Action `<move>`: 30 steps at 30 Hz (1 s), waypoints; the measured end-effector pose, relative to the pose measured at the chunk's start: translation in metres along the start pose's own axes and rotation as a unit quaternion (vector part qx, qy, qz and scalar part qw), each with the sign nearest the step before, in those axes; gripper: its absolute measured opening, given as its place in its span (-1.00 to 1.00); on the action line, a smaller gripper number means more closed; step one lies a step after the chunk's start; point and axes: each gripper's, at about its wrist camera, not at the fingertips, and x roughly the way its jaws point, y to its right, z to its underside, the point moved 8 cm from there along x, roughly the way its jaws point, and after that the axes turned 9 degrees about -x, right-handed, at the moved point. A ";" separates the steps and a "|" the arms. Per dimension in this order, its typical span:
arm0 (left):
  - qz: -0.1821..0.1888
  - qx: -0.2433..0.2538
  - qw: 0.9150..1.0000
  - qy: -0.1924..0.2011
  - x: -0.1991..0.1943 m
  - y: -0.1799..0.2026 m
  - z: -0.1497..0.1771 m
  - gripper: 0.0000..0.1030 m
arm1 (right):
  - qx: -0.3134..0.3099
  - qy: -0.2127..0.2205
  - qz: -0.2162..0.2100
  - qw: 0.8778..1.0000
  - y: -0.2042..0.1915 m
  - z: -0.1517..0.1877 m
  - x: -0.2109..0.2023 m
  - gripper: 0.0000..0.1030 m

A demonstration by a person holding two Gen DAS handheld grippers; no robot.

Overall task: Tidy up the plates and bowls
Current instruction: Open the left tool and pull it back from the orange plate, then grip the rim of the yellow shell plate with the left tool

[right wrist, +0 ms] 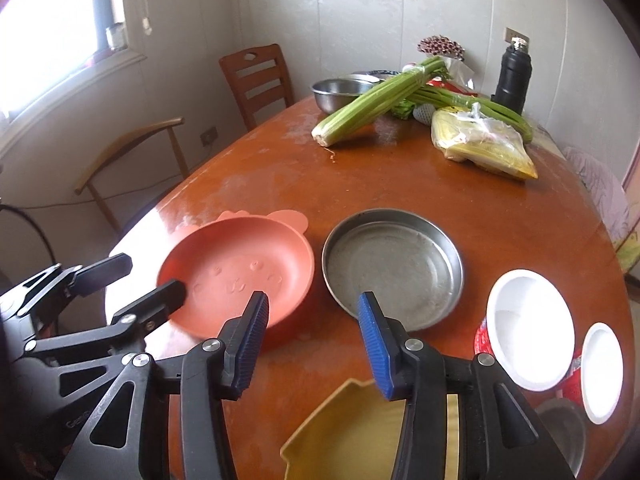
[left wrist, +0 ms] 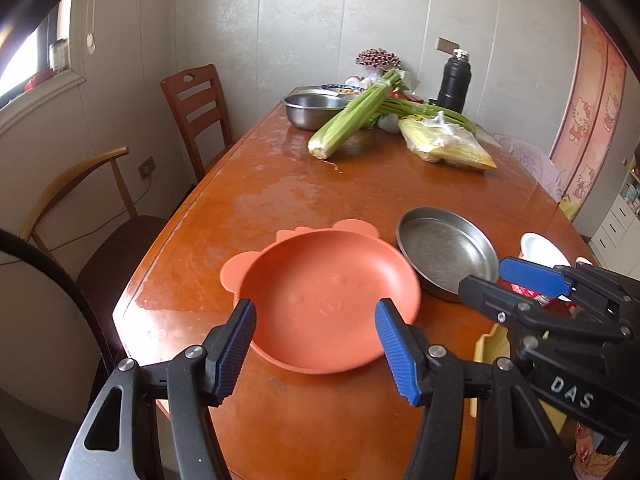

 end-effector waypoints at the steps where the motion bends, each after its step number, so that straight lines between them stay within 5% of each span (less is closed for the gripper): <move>1: 0.001 0.002 1.000 0.000 -0.003 0.004 0.002 0.19 | -0.003 0.002 0.001 1.000 0.001 0.002 -0.004 -0.07; 14: 0.029 0.013 0.999 -0.009 -0.024 0.034 0.019 0.19 | 0.034 0.013 0.009 0.999 0.048 0.027 -0.047 -0.07; 30: 0.061 0.033 0.992 -0.102 0.000 0.086 0.083 0.20 | 0.022 -0.029 0.010 0.999 0.078 0.071 -0.041 -0.07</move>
